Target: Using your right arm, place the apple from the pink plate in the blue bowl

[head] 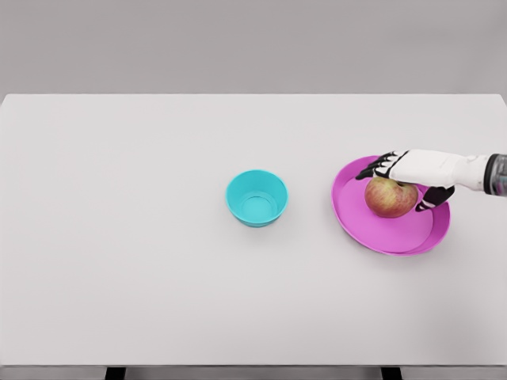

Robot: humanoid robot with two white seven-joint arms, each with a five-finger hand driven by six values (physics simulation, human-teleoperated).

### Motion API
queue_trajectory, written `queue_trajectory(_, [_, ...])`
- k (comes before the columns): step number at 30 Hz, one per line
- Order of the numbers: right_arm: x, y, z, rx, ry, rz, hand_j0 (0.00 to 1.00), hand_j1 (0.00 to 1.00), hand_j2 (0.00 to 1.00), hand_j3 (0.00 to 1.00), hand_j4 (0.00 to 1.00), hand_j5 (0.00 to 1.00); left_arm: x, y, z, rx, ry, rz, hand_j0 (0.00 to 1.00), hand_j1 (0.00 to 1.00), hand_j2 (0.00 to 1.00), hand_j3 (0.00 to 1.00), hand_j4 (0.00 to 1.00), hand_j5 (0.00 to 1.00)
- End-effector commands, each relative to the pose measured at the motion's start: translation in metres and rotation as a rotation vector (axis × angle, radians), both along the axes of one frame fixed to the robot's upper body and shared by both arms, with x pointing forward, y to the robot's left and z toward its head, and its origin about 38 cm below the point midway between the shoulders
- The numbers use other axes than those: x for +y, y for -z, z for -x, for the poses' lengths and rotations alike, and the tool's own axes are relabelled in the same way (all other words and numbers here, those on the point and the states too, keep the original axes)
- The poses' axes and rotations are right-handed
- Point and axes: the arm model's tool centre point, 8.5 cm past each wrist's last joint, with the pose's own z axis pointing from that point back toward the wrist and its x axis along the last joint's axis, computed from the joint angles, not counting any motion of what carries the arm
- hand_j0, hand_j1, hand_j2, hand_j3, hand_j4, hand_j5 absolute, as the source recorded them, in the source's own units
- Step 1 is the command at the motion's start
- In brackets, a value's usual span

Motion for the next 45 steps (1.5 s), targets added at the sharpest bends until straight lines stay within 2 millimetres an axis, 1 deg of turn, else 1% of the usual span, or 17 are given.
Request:
queue_trajectory(1, [0.001,0.001,0.001,0.006,-0.002,-0.003,1.0,1.0,1.0,1.0,1.0,1.0,0.0,0.0,0.0,0.0,0.0,0.0,1.0,1.0,1.0,1.0,1.0,1.0])
queue_trajectory(17, [0.007,0.004,0.003,0.012,-0.021,0.001,1.0,1.0,1.0,1.0,1.0,1.0,0.0,0.0,0.0,0.0,0.0,0.0,1.0,1.0,1.0,1.0,1.0,1.0])
queue_trajectory(18, [0.007,0.004,0.003,0.011,-0.022,0.001,0.97,0.97,0.97,0.97,0.97,0.97,0.0,0.0,0.001,0.001,0.0,0.0,1.0,1.0,1.0,1.0,1.0,1.0])
queue_trajectory(20, [0.007,0.004,0.003,0.013,-0.023,0.001,0.86,0.86,0.86,0.86,0.86,0.86,0.0,0.0,0.001,0.001,0.0,0.0,1.0,1.0,1.0,1.0,1.0,1.0])
queue_trajectory(21, [0.008,0.005,0.004,0.014,-0.024,0.002,0.77,0.77,0.77,0.77,0.77,0.77,0.0,0.0,0.001,0.001,0.0,0.0,1.0,1.0,1.0,1.0,1.0,1.0])
queue_trajectory(23, [0.008,0.005,0.004,0.014,-0.024,0.002,0.66,0.66,0.66,0.66,0.66,0.66,0.0,0.0,0.001,0.001,0.0,0.0,1.0,1.0,1.0,1.0,1.0,1.0])
queue_trajectory(25, [0.007,0.004,0.004,0.014,-0.023,0.003,0.6,0.6,0.6,0.6,0.6,0.6,0.0,0.0,0.0,0.0,0.0,0.0,1.0,1.0,1.0,1.0,1.0,1.0])
queue_trajectory(29, [0.007,0.004,0.004,0.013,-0.022,0.002,0.6,0.6,0.6,0.6,0.6,0.6,0.0,0.0,0.001,0.001,0.0,0.0,1.0,1.0,1.0,1.0,1.0,1.0])
queue_trajectory(30, [0.007,0.003,0.003,0.011,-0.022,0.002,0.57,0.57,0.57,0.57,0.57,0.57,0.0,0.0,0.0,0.0,0.0,0.0,1.0,1.0,1.0,1.0,1.0,1.0])
queue_trajectory(31, [0.006,0.002,0.003,0.009,-0.02,-0.001,0.57,0.57,0.57,0.57,0.57,0.57,0.0,0.0,0.001,0.001,0.0,0.0,1.0,1.0,1.0,1.0,1.0,1.0])
queue_trajectory(35, [0.005,-0.004,0.002,-0.005,-0.017,-0.009,0.57,0.57,0.57,0.57,0.57,0.57,0.0,0.0,0.001,0.001,0.0,0.0,1.0,1.0,1.0,1.0,1.0,1.0])
queue_trajectory(39, [0.003,-0.015,-0.003,-0.032,-0.008,-0.02,0.57,0.57,0.57,0.57,0.57,0.57,0.0,0.0,0.001,0.001,0.0,0.0,1.0,1.0,1.0,1.0,1.0,1.0])
queue_trajectory(44, [0.006,-0.024,-0.007,-0.055,-0.014,-0.025,0.57,0.57,0.57,0.57,0.57,0.57,0.0,0.0,0.001,0.001,0.0,0.0,1.0,1.0,1.0,1.0,1.0,1.0])
queue_trajectory(45, [0.01,-0.026,-0.009,-0.06,-0.019,-0.031,0.57,0.57,0.57,0.57,0.57,0.57,0.0,0.0,0.001,0.001,0.0,0.0,1.0,1.0,1.0,1.0,1.0,1.0])
